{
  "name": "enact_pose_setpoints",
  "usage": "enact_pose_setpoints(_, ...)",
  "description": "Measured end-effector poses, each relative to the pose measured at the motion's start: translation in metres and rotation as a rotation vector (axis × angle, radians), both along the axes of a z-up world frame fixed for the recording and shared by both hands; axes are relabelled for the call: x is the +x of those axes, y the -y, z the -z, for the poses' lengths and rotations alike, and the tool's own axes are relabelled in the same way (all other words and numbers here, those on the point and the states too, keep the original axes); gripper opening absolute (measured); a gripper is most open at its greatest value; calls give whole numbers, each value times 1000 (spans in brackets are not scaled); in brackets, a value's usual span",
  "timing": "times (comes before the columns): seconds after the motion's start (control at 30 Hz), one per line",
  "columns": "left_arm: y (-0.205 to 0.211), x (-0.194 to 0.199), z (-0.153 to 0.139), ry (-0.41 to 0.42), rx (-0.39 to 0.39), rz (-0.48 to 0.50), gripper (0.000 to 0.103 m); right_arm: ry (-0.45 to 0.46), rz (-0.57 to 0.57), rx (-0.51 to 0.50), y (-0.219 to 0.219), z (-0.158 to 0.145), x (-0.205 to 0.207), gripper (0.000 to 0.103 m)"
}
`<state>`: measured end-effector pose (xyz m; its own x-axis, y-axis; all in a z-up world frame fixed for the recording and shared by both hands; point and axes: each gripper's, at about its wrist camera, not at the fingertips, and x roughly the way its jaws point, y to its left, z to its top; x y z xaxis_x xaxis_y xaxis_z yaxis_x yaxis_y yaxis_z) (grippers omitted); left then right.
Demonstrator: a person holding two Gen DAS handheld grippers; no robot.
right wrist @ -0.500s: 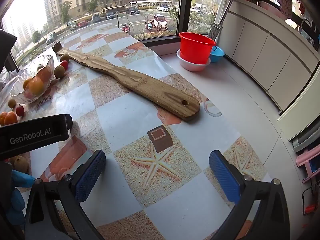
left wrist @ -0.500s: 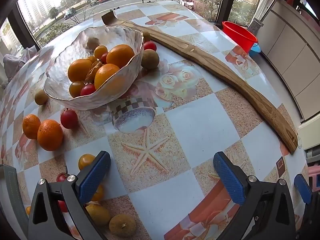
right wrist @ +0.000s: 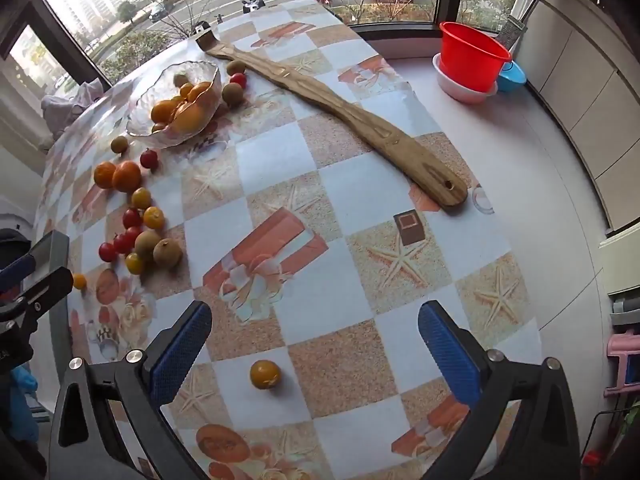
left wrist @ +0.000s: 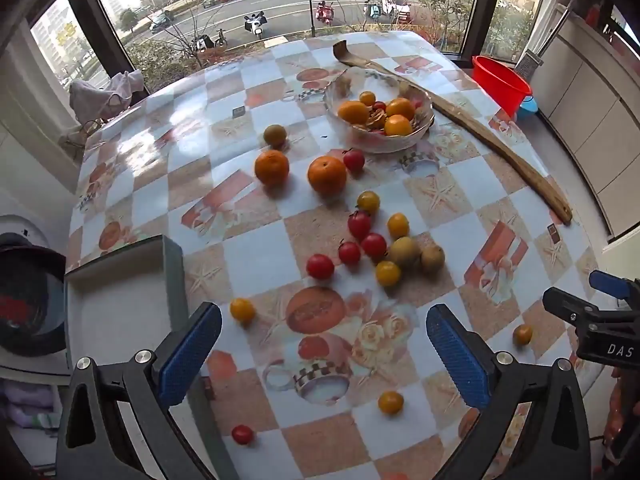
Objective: Organize fruits
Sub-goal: 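Move both grippers over the table toward the scattered fruits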
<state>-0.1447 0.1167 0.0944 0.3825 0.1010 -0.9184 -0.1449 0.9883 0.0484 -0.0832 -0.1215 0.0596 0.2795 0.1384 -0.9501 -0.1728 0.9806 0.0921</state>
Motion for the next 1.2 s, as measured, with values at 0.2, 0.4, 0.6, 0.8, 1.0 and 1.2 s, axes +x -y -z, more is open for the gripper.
enact_pose_setpoints(0.2, -43, -52, -6, -167, -3, -35, 103, -88, -96, -27, -41, -14, -32, 103)
enact_pose_setpoints(0.4, -51, -72, -29, -241, 7, 58, 103, -151, -177, -17, -71, -41, -45, 103)
enact_pose_setpoints(0.6, -54, -81, -50, -210, 2, 128, 103, -150, -176, -39, -91, -60, -53, 103)
enact_pose_setpoints(0.8, -78, -82, -77, -65, 12, 109, 103, -110, -227, -112, -105, -69, -56, 103)
enact_pose_setpoints(1.0, -96, -83, -76, -86, -25, -11, 103, -141, -221, -68, -106, -70, -54, 103)
enact_pose_setpoints(1.2, -83, -93, -66, -132, -69, -27, 103, -117, -210, -23, -106, -77, -56, 103)
